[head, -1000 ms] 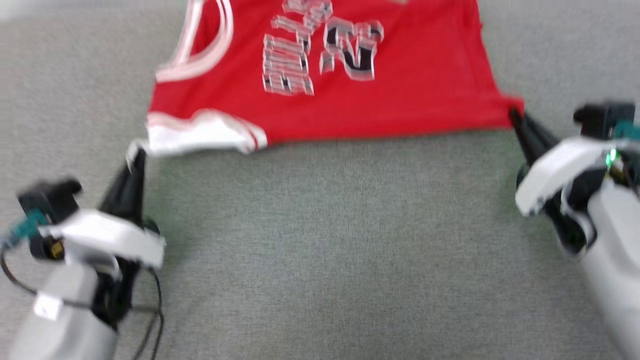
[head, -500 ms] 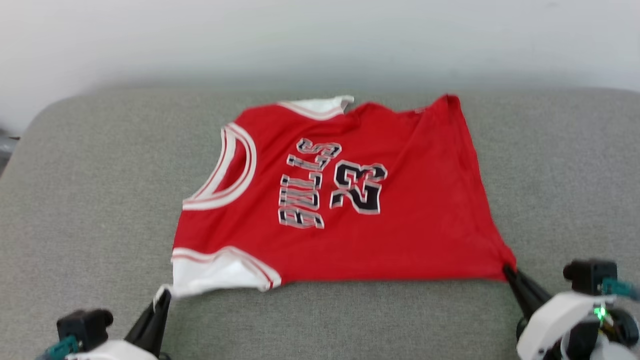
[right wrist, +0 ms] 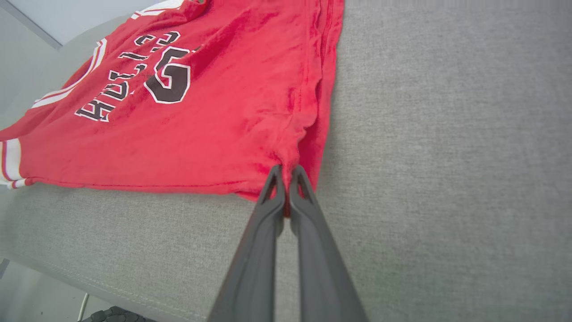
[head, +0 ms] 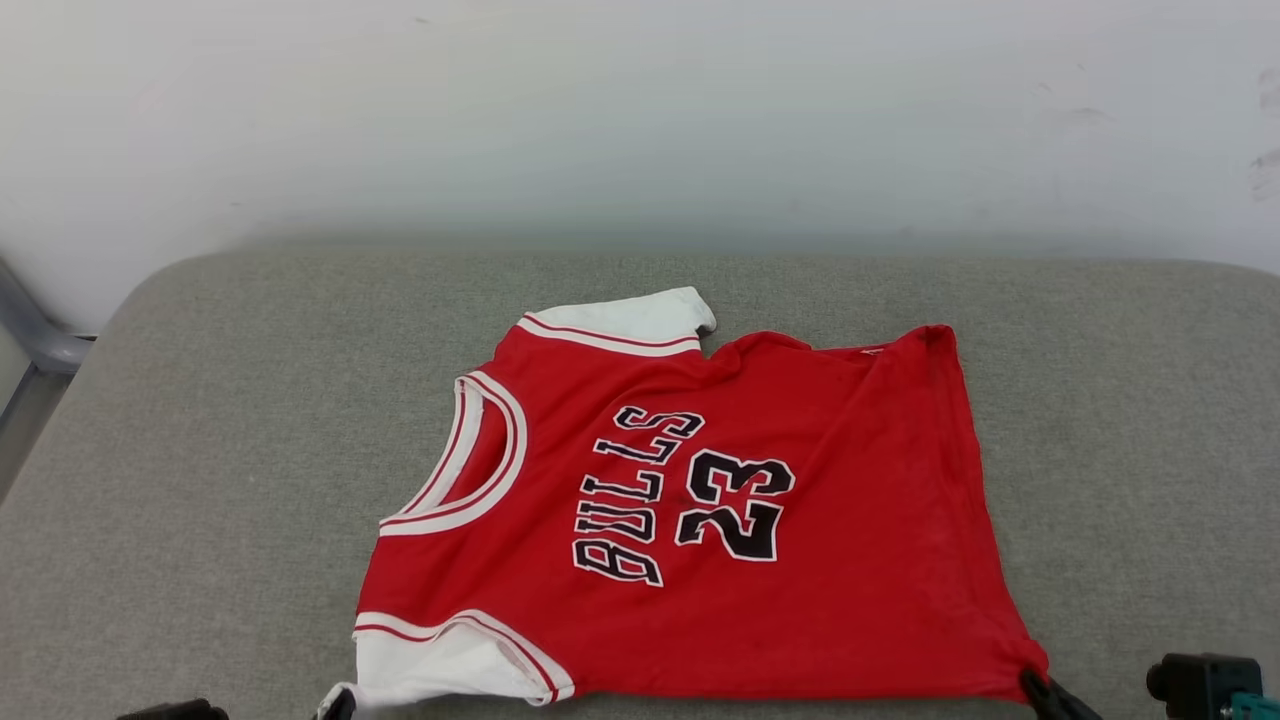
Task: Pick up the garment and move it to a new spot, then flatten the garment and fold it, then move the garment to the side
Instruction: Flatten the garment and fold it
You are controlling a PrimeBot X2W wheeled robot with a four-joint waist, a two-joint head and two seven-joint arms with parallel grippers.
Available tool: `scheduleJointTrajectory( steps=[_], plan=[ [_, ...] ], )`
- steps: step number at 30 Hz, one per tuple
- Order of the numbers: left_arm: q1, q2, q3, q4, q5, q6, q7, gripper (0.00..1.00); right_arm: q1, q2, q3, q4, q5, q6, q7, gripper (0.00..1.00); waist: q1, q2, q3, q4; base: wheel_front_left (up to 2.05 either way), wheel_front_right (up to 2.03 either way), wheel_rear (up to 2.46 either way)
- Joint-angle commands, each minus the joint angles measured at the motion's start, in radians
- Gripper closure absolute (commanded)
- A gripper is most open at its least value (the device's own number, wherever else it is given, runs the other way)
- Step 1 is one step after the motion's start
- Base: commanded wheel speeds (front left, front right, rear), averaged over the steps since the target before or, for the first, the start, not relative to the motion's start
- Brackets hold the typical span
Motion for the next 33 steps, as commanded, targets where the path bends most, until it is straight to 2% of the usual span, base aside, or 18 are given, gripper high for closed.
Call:
scheduleJointTrajectory(
  steps=[1, 6, 9, 20, 33],
  plan=[
    [-0.01, 0.007, 0.005, -0.013, -0.001, 0.006, 0.004, 1.0, 0.002, 0.007, -0.007, -0.022, -0.008, -0.001, 0.01, 1.0, 0.0002, -0.0001, -0.002, -0.001, 0.0, 0.0, 0.0],
    [-0.105, -0.003, -0.001, -0.01, 0.028, -0.003, -0.015, 1.0, -0.056, 0.017, -0.017, -0.049, -0.029, -0.001, 0.057, 1.0, 0.0002, -0.0001, 0.007, 0.0, 0.0, 0.0, 0.0],
    [-0.193, -0.019, -0.019, 0.026, 0.046, -0.026, -0.025, 1.0, -0.109, 0.014, -0.021, -0.035, -0.037, -0.001, 0.07, 1.0, 0.0002, -0.0001, 0.032, 0.0, 0.0, 0.0, 0.0],
    [-0.548, -0.09, -0.033, 0.296, 0.068, -0.111, -0.09, 1.0, -0.388, -0.007, -0.016, 0.128, -0.035, -0.001, 0.065, 1.0, 0.0002, -0.0001, 0.181, -0.015, 0.0, 0.0, 0.0],
    [-0.757, -0.142, -0.074, 0.607, 0.024, -0.185, -0.072, 1.0, -0.581, -0.029, 0.074, 0.326, -0.028, -0.001, 0.001, 1.0, 0.0002, -0.0001, 0.297, -0.034, 0.0, 0.0, 0.0]
  ],
)
